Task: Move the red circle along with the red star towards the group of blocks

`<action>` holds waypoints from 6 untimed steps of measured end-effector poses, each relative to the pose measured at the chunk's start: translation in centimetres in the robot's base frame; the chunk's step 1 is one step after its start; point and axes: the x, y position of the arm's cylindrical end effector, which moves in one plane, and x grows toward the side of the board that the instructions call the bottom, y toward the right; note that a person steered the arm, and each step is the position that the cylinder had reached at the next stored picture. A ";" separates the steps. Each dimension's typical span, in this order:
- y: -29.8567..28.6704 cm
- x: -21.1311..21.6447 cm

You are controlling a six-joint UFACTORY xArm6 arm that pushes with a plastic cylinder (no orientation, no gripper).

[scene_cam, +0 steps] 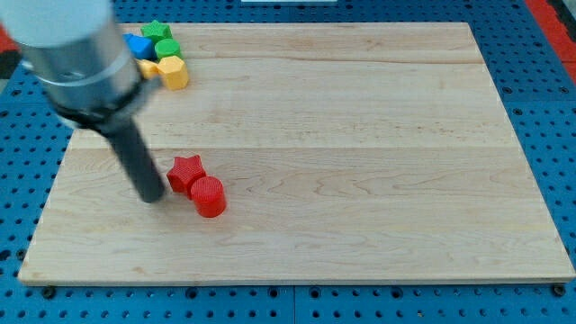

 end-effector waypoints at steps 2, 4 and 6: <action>3.1 4.4; -0.6 -2.6; -2.6 -7.7</action>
